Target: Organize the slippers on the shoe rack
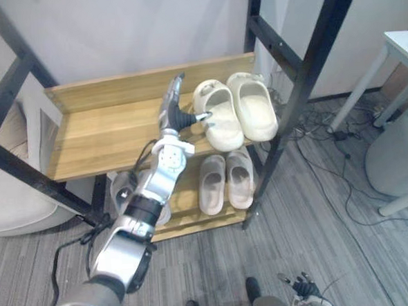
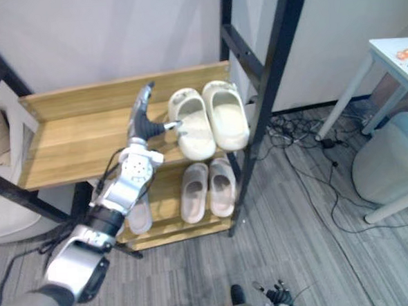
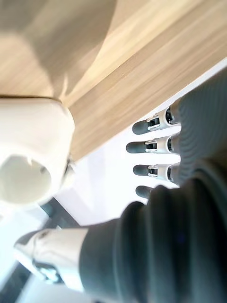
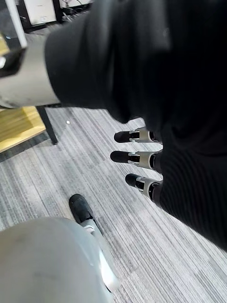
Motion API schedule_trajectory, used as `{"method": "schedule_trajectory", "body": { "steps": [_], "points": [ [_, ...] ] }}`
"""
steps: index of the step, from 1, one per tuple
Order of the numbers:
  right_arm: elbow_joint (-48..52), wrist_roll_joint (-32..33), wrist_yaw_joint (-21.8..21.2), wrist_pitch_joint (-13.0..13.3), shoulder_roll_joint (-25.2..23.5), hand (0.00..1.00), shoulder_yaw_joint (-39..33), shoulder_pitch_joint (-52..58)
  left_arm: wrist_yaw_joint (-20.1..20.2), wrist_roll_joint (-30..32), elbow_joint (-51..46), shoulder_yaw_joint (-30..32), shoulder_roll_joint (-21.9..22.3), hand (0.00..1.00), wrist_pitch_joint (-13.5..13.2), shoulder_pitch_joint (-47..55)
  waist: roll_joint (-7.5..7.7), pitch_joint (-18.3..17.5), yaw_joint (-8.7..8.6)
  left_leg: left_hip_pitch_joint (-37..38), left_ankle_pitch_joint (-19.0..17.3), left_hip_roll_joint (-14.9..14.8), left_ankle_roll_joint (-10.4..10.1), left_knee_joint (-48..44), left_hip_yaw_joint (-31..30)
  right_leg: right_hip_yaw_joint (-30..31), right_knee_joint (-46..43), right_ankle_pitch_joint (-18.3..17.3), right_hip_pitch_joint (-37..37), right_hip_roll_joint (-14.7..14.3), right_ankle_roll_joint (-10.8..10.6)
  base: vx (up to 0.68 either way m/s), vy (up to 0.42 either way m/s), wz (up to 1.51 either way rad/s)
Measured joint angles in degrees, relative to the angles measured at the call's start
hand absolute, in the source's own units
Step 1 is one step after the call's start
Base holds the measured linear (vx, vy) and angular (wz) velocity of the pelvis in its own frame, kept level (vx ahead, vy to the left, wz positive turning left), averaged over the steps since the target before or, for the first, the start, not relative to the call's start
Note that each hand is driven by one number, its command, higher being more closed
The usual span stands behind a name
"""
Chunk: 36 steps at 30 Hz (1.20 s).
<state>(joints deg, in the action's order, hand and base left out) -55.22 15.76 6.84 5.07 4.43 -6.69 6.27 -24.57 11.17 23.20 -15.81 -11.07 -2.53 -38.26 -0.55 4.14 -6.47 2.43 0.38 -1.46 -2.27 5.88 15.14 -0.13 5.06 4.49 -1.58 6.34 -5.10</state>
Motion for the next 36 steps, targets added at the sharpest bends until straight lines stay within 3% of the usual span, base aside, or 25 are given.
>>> {"method": "schedule_trajectory", "body": {
  "steps": [3,7,10,16,22,36],
  "points": [
    [-0.8,0.0,0.0,-0.5,-0.6,0.0,0.4,-0.6,0.3,-5.3,-0.8,0.2,1.4,0.0,-0.7,3.8,0.64,0.1,0.37,1.0,0.1,0.0,0.0,0.0,-0.5,-0.7,0.0,-0.1,1.3,0.1,0.0,-0.05,-0.03,0.1],
    [-1.0,0.1,0.0,-0.8,-1.7,0.0,0.4,-0.8,3.7,-12.0,-2.0,-1.0,2.8,0.0,-1.9,7.7,1.42,0.0,0.63,1.1,0.2,-0.1,0.2,0.0,-1.3,-1.4,0.0,-0.1,1.7,0.3,-0.1,-0.06,-0.028,0.1],
    [-2.1,0.1,0.1,-1.3,-1.7,0.0,0.7,-1.5,6.4,-17.5,-3.6,-5.1,3.5,0.0,-3.4,10.7,1.9,-0.3,1.05,1.1,0.3,0.1,0.3,0.0,-1.7,-2.1,0.1,-0.2,1.8,0.7,-0.3,-0.04,-0.015,0.1],
    [-2.4,0.1,0.5,-1.6,-1.8,0.0,1.3,-1.8,10.0,-20.4,-3.6,-8.7,5.6,0.0,-4.2,11.6,2.37,-0.8,1.66,1.7,0.3,0.2,0.4,0.0,-2.7,-3.0,0.2,-0.6,2.8,0.8,-0.5,-0.01,-0.015,0.08],
    [-4.4,0.2,1.0,-1.7,-1.6,0.0,2.4,-2.2,11.0,-20.5,-1.6,-11.3,7.4,0.0,-4.7,11.2,2.78,-1.6,1.53,1.7,0.3,0.2,0.3,0.0,-3.8,-4.1,0.4,-1.0,3.5,0.9,-0.5,0.0,-0.022,0.1],
    [-4.4,0.2,1.3,-1.7,-1.7,0.0,2.1,-2.4,8.2,-22.5,8.5,-12.1,7.7,0.0,-4.6,2.9,2.83,-1.6,1.36,1.7,0.3,0.3,0.3,0.0,-3.7,-4.1,0.4,-1.0,3.4,1.0,-0.6,-0.01,-0.004,0.01]
  ]
}}
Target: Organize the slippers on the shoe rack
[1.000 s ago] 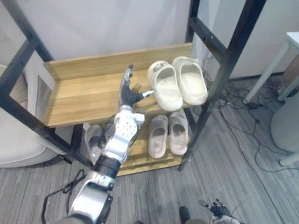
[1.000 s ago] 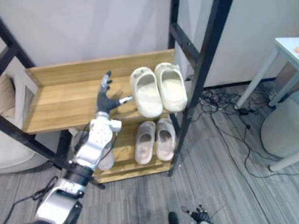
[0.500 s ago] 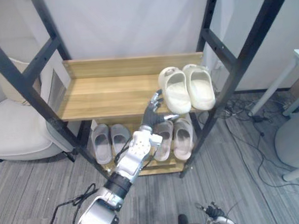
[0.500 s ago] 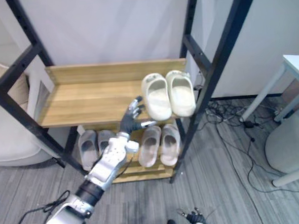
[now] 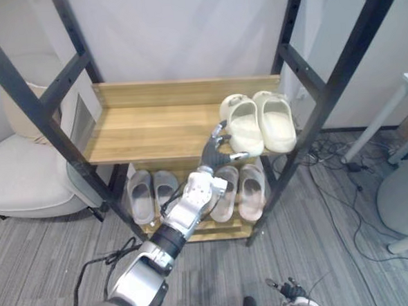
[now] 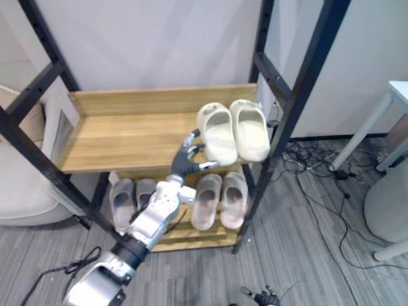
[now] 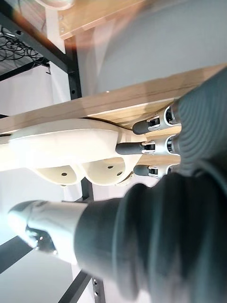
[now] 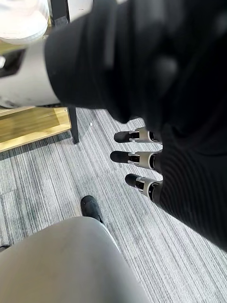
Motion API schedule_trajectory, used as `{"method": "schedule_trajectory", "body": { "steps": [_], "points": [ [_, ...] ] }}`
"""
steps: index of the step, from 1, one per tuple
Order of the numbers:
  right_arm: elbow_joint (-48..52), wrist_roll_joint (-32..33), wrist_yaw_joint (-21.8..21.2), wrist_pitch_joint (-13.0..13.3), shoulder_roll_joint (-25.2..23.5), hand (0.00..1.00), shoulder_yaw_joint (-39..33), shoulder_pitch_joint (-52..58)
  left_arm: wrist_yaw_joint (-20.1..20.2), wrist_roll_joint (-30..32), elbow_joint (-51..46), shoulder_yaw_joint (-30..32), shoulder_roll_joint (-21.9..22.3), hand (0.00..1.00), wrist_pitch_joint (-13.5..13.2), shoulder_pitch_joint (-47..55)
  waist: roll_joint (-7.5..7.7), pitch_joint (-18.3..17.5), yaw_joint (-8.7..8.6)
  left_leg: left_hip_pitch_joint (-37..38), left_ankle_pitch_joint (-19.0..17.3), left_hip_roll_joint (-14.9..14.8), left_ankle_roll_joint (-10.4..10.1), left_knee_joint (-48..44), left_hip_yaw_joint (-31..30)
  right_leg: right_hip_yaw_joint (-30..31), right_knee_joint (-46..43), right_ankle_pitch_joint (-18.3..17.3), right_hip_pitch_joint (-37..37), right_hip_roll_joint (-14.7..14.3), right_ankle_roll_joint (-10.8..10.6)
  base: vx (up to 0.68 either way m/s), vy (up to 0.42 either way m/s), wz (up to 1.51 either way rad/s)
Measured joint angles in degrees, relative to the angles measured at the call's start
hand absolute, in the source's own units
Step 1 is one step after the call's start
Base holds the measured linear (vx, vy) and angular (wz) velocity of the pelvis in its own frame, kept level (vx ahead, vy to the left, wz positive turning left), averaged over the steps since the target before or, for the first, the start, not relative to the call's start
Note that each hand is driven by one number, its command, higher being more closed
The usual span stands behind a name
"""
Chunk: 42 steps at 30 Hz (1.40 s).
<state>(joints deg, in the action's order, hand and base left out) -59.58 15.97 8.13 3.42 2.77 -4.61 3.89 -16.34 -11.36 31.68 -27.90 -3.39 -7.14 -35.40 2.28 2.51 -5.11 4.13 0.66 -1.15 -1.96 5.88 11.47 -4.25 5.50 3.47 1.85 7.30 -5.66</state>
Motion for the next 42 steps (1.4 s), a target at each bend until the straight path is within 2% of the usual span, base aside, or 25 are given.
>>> {"method": "schedule_trajectory", "body": {
  "steps": [9,16,18,21,22,25,27,30,33,35,36,39,42],
  "points": [
    [0.1,0.0,0.3,0.0,-0.1,0.0,-1.7,-0.3,-0.3,0.3,-0.7,3.3,-0.5,0.0,1.1,-0.3,-0.69,-0.5,-0.18,-0.1,0.0,0.0,0.0,0.0,0.3,0.5,-0.2,0.0,-0.3,-0.1,0.0,0.0,-0.008,-0.03],
    [0.1,0.0,0.2,0.0,0.2,0.0,-1.3,-0.7,0.9,1.7,-18.6,3.7,-4.1,0.0,1.3,8.5,-0.81,-0.5,0.15,0.0,0.2,0.3,0.1,0.0,-0.7,-0.5,-0.4,0.0,0.5,0.0,0.0,0.0,0.0,0.07],
    [0.1,0.0,0.0,0.0,0.2,0.0,-1.1,-0.7,2.1,1.3,-22.7,3.6,-4.5,0.0,1.1,11.4,-0.85,-0.5,0.37,0.3,0.3,0.4,0.2,0.0,-1.3,-1.2,-0.4,0.0,1.3,0.1,0.0,-0.03,-0.017,0.16],
    [0.1,0.0,-0.4,0.0,1.2,0.0,0.4,-0.6,5.5,-2.9,-28.8,1.0,-5.1,0.0,0.1,17.1,-0.98,-0.6,1.56,1.2,0.4,0.3,0.2,0.0,-1.8,-1.7,-0.4,-0.2,2.1,0.3,0.0,-0.07,-0.025,0.1],
    [0.1,0.0,-0.6,0.0,2.1,0.0,0.7,-0.7,8.2,-6.6,-32.0,-1.6,-5.0,0.0,0.0,20.6,-1.35,-1.1,1.94,1.1,0.4,0.5,0.3,0.0,-2.1,-2.1,-0.4,-0.4,2.2,0.6,-0.1,-0.06,-0.005,0.11],
    [0.0,0.0,-0.9,0.0,2.5,0.0,0.8,-0.6,12.4,-12.3,-33.2,-5.5,-5.1,0.0,-0.3,25.0,-1.84,-1.5,2.1,0.9,0.6,0.7,0.4,0.0,-2.7,-2.7,-0.4,-0.7,2.4,0.8,0.0,-0.05,-0.002,0.12],
    [-0.1,0.0,-1.0,-0.1,2.3,0.0,1.3,-0.6,15.1,-13.7,-33.0,-8.4,-5.3,0.0,-0.1,28.4,-1.91,-1.8,2.25,0.9,0.6,0.7,0.4,0.0,-2.7,-2.7,-0.4,-1.0,2.4,0.8,-0.3,-0.04,-0.009,0.04],
    [-0.1,-0.1,-1.4,-0.1,2.1,0.0,3.1,-0.6,19.1,-13.5,-26.2,-12.5,-5.9,0.0,0.4,32.2,-1.76,-2.0,2.29,0.9,0.6,0.6,0.2,0.0,-2.8,-2.7,-0.4,-1.1,2.4,0.7,-0.3,-0.03,-0.015,0.0],
    [-0.8,-0.1,-1.3,-0.1,1.8,0.0,3.9,-0.5,20.8,-12.0,-13.7,-13.2,-5.8,0.0,1.4,33.7,-1.48,-2.7,2.29,1.0,0.6,0.5,0.2,0.0,-2.8,-2.7,-0.4,-1.1,2.4,0.6,-0.4,0.0,0.0,0.0],
    [-1.9,-0.1,-1.3,0.0,1.8,0.0,5.0,-0.6,21.0,-8.7,-5.9,-12.6,-5.8,0.0,1.9,34.1,-1.45,-3.1,2.29,1.3,0.7,0.5,0.3,0.0,-2.9,-2.8,-0.4,-1.0,2.8,0.6,-0.4,0.0,-0.006,0.02],
    [-2.5,-0.1,-1.2,0.0,1.7,0.0,5.2,-0.3,20.8,-5.0,1.2,-11.1,-5.6,0.0,2.7,34.4,-0.83,-2.7,2.29,2.3,0.6,0.5,0.3,-0.1,-3.1,-3.0,-0.4,-1.0,3.9,0.6,-0.3,0.01,-0.011,0.05],
    [-2.6,-0.1,-0.7,0.1,1.1,0.0,5.4,0.1,18.8,1.9,12.7,-5.7,-4.9,0.0,2.9,34.6,0.08,-2.5,2.32,3.1,0.4,0.4,0.0,-0.6,-2.9,-3.0,-0.7,-1.2,4.7,0.6,-0.3,0.0,-0.002,-0.01],
    [-2.7,-0.1,-0.3,0.7,0.7,0.0,5.4,0.0,16.7,6.6,19.5,-1.2,-4.7,0.0,3.0,34.6,0.64,-2.1,2.33,3.7,0.2,0.2,-0.2,-1.0,-2.8,-2.8,-2.5,-2.1,4.6,0.5,-0.2,-0.01,-0.002,-0.01]
  ]
}}
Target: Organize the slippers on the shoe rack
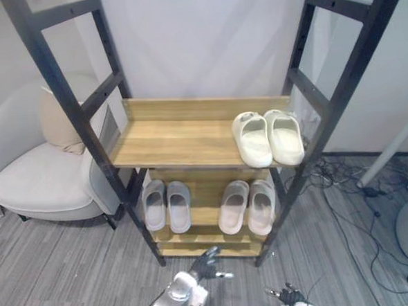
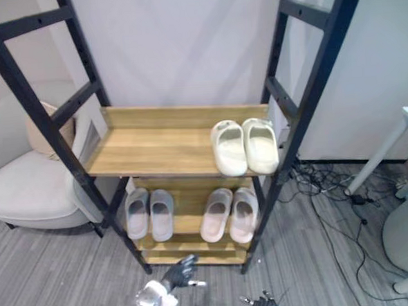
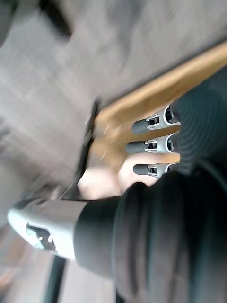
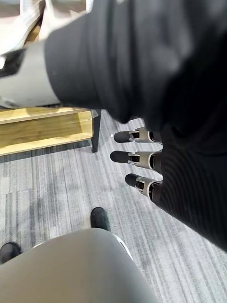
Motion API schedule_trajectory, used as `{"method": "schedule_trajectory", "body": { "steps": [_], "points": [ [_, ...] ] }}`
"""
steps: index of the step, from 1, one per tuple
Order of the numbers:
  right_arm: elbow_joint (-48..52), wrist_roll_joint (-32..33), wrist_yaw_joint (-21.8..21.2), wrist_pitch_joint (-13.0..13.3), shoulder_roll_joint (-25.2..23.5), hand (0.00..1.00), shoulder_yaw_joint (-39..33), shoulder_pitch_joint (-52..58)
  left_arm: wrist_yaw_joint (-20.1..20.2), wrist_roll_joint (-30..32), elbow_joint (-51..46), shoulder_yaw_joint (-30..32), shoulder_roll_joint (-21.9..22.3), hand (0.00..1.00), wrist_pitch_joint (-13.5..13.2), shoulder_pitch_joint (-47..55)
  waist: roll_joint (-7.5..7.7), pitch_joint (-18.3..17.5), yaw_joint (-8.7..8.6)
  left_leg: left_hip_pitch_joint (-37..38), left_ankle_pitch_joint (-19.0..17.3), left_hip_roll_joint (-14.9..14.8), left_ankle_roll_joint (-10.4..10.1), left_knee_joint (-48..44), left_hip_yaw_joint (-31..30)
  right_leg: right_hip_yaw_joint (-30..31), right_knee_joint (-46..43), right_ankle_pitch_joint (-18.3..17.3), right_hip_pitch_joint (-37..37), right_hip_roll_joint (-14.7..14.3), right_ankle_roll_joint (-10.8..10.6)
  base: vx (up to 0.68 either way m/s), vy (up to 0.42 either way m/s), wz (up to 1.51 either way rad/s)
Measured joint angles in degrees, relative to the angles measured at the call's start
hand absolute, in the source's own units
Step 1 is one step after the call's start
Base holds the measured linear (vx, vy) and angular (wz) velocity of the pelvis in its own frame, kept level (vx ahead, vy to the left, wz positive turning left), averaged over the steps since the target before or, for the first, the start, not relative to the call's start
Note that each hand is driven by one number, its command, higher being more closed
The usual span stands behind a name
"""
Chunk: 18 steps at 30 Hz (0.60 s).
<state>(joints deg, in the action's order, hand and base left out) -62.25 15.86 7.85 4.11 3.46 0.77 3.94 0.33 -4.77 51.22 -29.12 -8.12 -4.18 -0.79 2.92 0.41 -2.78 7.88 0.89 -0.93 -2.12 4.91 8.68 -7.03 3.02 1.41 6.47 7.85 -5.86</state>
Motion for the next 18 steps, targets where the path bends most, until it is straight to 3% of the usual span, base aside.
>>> {"method": "schedule_trajectory", "body": {
  "steps": [2,9,14,18],
  "points": [
    [-0.4,0.0,0.1,0.2,-0.1,0.0,0.0,0.0,-1.9,3.9,5.4,4.4,0.0,0.0,0.1,0.1,0.23,0.1,0.03,0.6,-0.2,-0.1,0.0,-0.2,0.1,0.3,-0.8,-0.7,0.1,0.0,0.1,-0.05,-0.005,-0.05],
    [-1.6,-0.1,0.1,1.4,-0.1,0.0,-0.5,0.0,-6.6,7.6,9.4,13.8,0.2,0.0,0.6,2.6,0.04,0.5,0.54,0.5,-1.0,-0.3,-0.2,-0.3,0.1,0.5,-0.8,-1.1,0.1,-0.2,0.1,-0.05,0.003,0.0],
    [-1.7,-0.2,0.0,1.4,0.0,0.0,-0.7,0.3,-7.7,9.2,10.2,19.2,0.5,0.0,0.9,3.8,-0.14,0.5,0.54,0.3,-1.1,-0.3,-0.4,-0.2,-0.3,0.0,-0.8,-1.3,0.0,-0.2,0.0,0.02,0.001,0.05],
    [0.4,-1.9,-1.4,2.9,1.7,0.0,-4.0,3.2,-7.8,9.2,10.2,23.2,0.5,0.0,0.9,4.1,-0.53,1.6,0.28,-0.3,-1.7,-0.5,-0.7,-2.3,-0.2,0.3,-4.2,-2.6,-0.9,-0.1,0.4,0.06,0.005,0.0]
  ]
}}
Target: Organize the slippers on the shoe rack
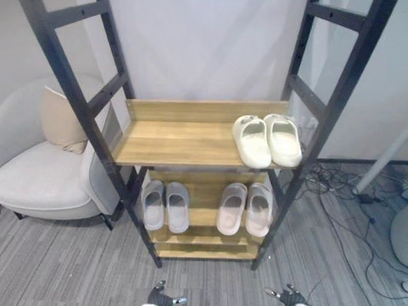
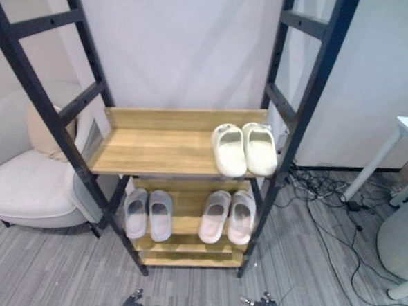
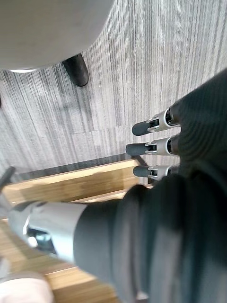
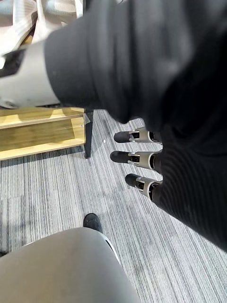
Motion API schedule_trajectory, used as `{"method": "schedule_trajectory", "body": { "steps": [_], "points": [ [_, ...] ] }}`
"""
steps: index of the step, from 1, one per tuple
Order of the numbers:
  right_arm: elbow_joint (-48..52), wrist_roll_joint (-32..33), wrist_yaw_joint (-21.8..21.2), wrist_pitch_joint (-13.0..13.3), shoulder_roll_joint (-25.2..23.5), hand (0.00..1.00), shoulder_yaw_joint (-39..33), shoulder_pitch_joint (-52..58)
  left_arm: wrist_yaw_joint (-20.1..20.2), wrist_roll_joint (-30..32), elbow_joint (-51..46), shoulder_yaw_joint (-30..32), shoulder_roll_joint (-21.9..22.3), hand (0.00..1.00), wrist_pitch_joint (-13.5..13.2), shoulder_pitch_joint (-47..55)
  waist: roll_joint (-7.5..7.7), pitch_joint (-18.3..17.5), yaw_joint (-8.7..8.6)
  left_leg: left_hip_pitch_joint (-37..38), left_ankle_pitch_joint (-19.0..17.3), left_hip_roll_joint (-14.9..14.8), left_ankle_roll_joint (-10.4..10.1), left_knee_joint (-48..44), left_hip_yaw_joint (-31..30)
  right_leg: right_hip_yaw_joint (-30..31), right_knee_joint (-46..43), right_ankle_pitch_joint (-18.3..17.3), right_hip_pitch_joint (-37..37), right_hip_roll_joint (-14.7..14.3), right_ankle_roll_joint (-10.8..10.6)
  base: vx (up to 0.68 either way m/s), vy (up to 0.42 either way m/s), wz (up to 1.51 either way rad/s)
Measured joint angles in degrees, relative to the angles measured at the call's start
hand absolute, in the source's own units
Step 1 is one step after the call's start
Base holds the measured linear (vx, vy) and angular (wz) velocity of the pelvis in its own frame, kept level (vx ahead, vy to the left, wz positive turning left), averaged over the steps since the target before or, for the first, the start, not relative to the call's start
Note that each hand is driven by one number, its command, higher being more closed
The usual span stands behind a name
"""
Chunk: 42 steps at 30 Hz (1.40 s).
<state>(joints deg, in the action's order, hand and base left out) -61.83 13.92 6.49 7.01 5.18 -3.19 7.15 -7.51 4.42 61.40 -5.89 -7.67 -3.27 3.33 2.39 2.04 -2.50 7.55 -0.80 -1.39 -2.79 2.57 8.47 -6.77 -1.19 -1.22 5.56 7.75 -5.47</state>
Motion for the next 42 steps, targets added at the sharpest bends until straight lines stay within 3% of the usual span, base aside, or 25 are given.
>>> {"method": "schedule_trajectory", "body": {
  "steps": [1,3,6,7,8,9,10,11,13,14,15,16,17,18,20,21,22,23,24,25,26,27,30,35,42],
  "points": [
    [0.2,-0.8,-0.3,0.3,0.7,0.0,0.1,0.7,0.0,0.0,0.0,0.4,0.0,0.0,0.0,0.0,-0.12,0.4,-0.04,-0.4,-0.2,0.0,0.0,-0.5,0.0,0.1,-0.9,-0.5,-0.2,0.0,0.0,0.01,-0.004,0.1],
    [-0.8,-2.8,-0.9,0.7,3.3,0.0,1.5,3.0,-0.1,-0.6,-0.8,1.9,-0.2,0.0,-0.3,0.1,-0.4,2.6,-0.04,-4.7,-3.4,-0.1,-0.3,-7.4,-1.0,-0.1,-8.6,-5.3,-3.9,0.5,0.7,0.0,-0.02,0.23],
    [-2.3,-2.8,-0.6,0.4,4.1,0.0,1.7,4.5,-0.1,-1.3,-2.0,2.6,0.3,0.0,-0.3,-0.6,-1.53,5.2,-0.81,-9.0,-5.4,-0.5,-1.2,-11.2,-2.4,-3.0,-13.8,-8.2,-6.7,1.1,0.9,-0.03,-0.071,0.43],
    [-2.0,-2.8,-0.4,0.2,4.0,0.0,1.5,4.7,-0.1,-1.3,-2.6,2.6,1.0,0.0,-0.3,-0.6,-2.11,5.3,-0.69,-9.4,-6.7,-1.8,0.5,-10.5,1.3,-4.4,-13.1,-8.8,-7.1,1.3,1.0,-0.03,-0.099,0.67],
    [-1.5,-2.9,-0.2,0.2,4.1,0.0,1.5,4.6,-0.1,-1.3,-2.7,2.7,1.6,0.0,-0.3,-0.5,-1.51,5.5,-0.66,-9.3,-7.3,-3.0,2.1,-10.6,6.7,-5.2,-12.4,-8.8,-7.4,2.1,1.1,0.06,-0.044,0.79],
    [-0.6,-2.8,0.4,0.3,4.0,0.0,0.9,4.3,0.1,-1.2,-2.9,2.6,2.4,0.0,-0.2,-1.0,-2.08,5.9,-1.02,-10.7,-7.9,-6.3,3.9,-16.6,17.4,-7.5,-12.9,-9.1,-7.2,3.2,0.8,0.09,-0.017,1.09],
    [0.8,-2.8,0.8,0.4,4.4,0.0,0.5,4.9,0.1,-1.2,-3.2,2.5,3.4,0.0,-0.2,-1.2,-3.44,6.0,-1.53,-10.3,-7.8,-7.3,2.6,-17.4,20.1,-9.9,-14.0,-9.9,-6.7,3.0,0.6,0.09,0.001,1.24],
    [0.8,-2.8,0.8,0.3,4.4,0.0,0.3,5.0,0.0,-1.2,-3.1,2.5,3.7,0.0,-0.2,-1.3,-3.51,5.9,-1.8,-10.2,-8.1,-7.1,0.4,-16.6,19.2,-11.5,-15.2,-11.0,-6.5,3.5,0.4,0.13,0.029,1.14],
    [1.0,-3.6,0.6,0.3,4.0,0.0,0.1,3.3,0.1,-1.2,-3.4,1.7,3.7,0.0,-0.3,-2.0,-1.48,6.2,-0.86,-10.2,-9.1,-4.4,1.3,-16.9,17.0,-14.1,-19.4,-13.8,-5.9,7.2,-1.7,0.16,0.04,0.81],
    [1.3,-4.5,0.4,0.3,3.8,0.0,0.1,2.8,0.1,-1.2,-3.2,1.2,3.7,0.0,-0.3,-2.2,-1.16,6.2,-1.05,-9.8,-9.6,-3.6,1.6,-16.7,16.0,-14.5,-22.4,-14.5,-5.8,8.4,-2.7,0.15,0.043,0.69],
    [2.6,-4.8,0.3,0.5,3.6,0.0,0.1,2.3,0.0,-1.3,-2.6,-0.5,4.0,0.0,-0.3,-2.6,-0.93,6.7,-0.98,-9.4,-10.9,-2.7,1.1,-17.8,14.4,-11.2,-32.0,-14.3,-8.9,10.6,-2.5,0.13,0.048,0.57],
    [3.0,-4.8,0.3,0.6,3.6,0.0,0.1,2.2,0.1,-1.3,-2.6,-1.1,4.0,0.0,-0.3,-2.6,-0.87,6.6,-0.98,-9.3,-11.4,-2.3,1.2,-18.1,13.8,-9.2,-35.2,-13.7,-10.3,10.9,-1.5,0.14,0.1,0.78],
    [4.3,-4.9,0.3,0.9,2.9,0.0,0.1,1.7,0.1,-1.3,-2.7,-2.5,3.9,0.0,-0.3,-2.7,-0.91,6.6,-1.15,-8.7,-11.6,-1.4,1.3,-18.7,10.9,-3.3,-44.6,-10.0,-14.7,10.9,2.0,0.14,0.096,0.82],
    [4.8,-5.0,0.3,0.9,2.1,0.0,0.3,1.5,0.1,-1.6,-2.8,-2.5,4.1,0.0,-0.3,-2.9,-0.94,6.6,-1.48,-8.3,-11.9,-1.4,1.6,-18.9,9.6,0.6,-48.4,-10.2,-16.5,9.5,2.2,0.21,0.078,1.13],
    [5.0,-5.0,-0.1,0.9,1.7,0.0,1.4,1.6,-0.1,-2.4,-3.4,-1.7,3.8,0.0,-0.3,-2.8,-0.23,6.7,-1.56,-8.1,-12.0,-2.1,1.8,-18.4,4.4,10.8,-47.6,-16.4,-18.4,0.8,1.5,0.24,-0.027,1.15],
    [5.1,-5.0,-0.3,0.9,1.5,0.0,1.6,1.9,0.0,-2.4,-3.4,-1.3,3.9,0.0,-0.3,-2.7,-0.19,6.7,-1.53,-7.8,-11.9,-2.4,1.6,-17.9,3.0,12.6,-46.3,-17.3,-18.6,-1.4,1.3,0.25,-0.121,1.09],
    [6.0,-4.9,-0.3,0.9,1.4,0.0,1.6,2.7,0.0,-2.4,-3.5,0.4,4.6,0.0,-0.3,-2.7,-0.19,6.7,-1.34,-6.6,-11.5,-2.9,0.9,-16.9,0.7,17.4,-43.0,-18.4,-18.5,-5.7,1.1,0.26,-0.173,0.93],
    [7.2,-4.9,-0.4,1.0,1.3,0.0,1.9,3.4,0.0,-2.5,-3.5,1.0,4.8,0.0,-0.4,-2.7,-0.08,6.6,-1.29,-6.3,-11.3,-3.0,0.6,-16.8,-0.7,21.3,-39.2,-18.3,-18.3,-8.3,1.0,0.27,-0.21,1.14],
    [7.6,-4.8,-0.4,1.4,0.6,0.0,2.9,4.1,0.0,-2.5,-3.6,2.5,5.1,0.0,-0.4,-2.5,0.97,5.9,-1.28,-6.5,-11.2,-2.3,-0.1,-17.2,-2.1,25.5,-31.2,-15.3,-16.7,-9.3,1.1,0.17,-0.15,0.94],
    [7.9,-4.8,-0.4,1.5,0.0,0.0,3.2,4.6,0.0,-2.5,-3.6,2.8,5.1,0.0,-0.5,-2.6,2.21,5.4,-1.2,-6.5,-11.3,-1.5,-0.5,-17.4,-2.8,26.1,-27.5,-12.5,-16.2,-8.5,1.5,0.18,-0.18,1.13],
    [8.4,-4.6,-0.6,1.5,0.9,0.0,3.2,4.8,0.0,-2.4,-3.4,3.8,6.3,0.0,-0.6,-2.6,0.93,5.2,-1.07,-6.5,-12.3,-2.5,-2.2,-17.8,-4.6,23.5,-25.9,-14.3,-14.0,-8.4,2.2,0.2,-0.182,0.89],
    [8.4,-4.9,-0.6,1.5,1.9,0.0,3.2,5.2,0.0,-2.4,-3.5,4.5,7.7,0.0,-1.0,-2.5,-0.38,4.6,-0.3,-6.7,-12.1,-4.2,-2.5,-17.3,-4.3,22.0,-24.0,-13.8,-13.0,-9.1,2.9,0.23,-0.203,0.79],
    [8.0,-5.0,-0.7,1.4,2.8,0.0,3.6,5.4,0.0,-2.4,-3.4,4.7,8.8,0.0,-1.1,-1.4,-1.93,3.0,0.12,-5.4,-10.1,-6.2,-4.9,-12.6,-5.3,19.1,-20.8,-12.8,-11.3,-10.7,4.5,0.13,-0.122,0.45],
    [6.7,-5.0,-0.8,1.5,2.8,0.0,5.4,4.9,0.0,-2.4,-0.7,3.2,7.6,0.0,-1.0,-2.0,-0.97,2.5,0.01,-4.8,-6.3,-6.6,-5.0,-8.5,-8.1,16.4,-17.0,-11.1,-9.3,-10.8,5.5,0.03,-0.057,0.3],
    [5.8,-5.1,-1.0,1.6,2.9,0.0,6.2,4.6,0.1,-2.4,1.5,1.4,4.9,0.0,-1.1,-2.7,-0.84,2.5,-0.16,-3.1,-4.9,-5.8,-4.8,-6.9,-10.0,15.3,-13.6,-9.9,-5.6,-9.8,5.3,-0.05,0.035,0.17]
  ]
}}
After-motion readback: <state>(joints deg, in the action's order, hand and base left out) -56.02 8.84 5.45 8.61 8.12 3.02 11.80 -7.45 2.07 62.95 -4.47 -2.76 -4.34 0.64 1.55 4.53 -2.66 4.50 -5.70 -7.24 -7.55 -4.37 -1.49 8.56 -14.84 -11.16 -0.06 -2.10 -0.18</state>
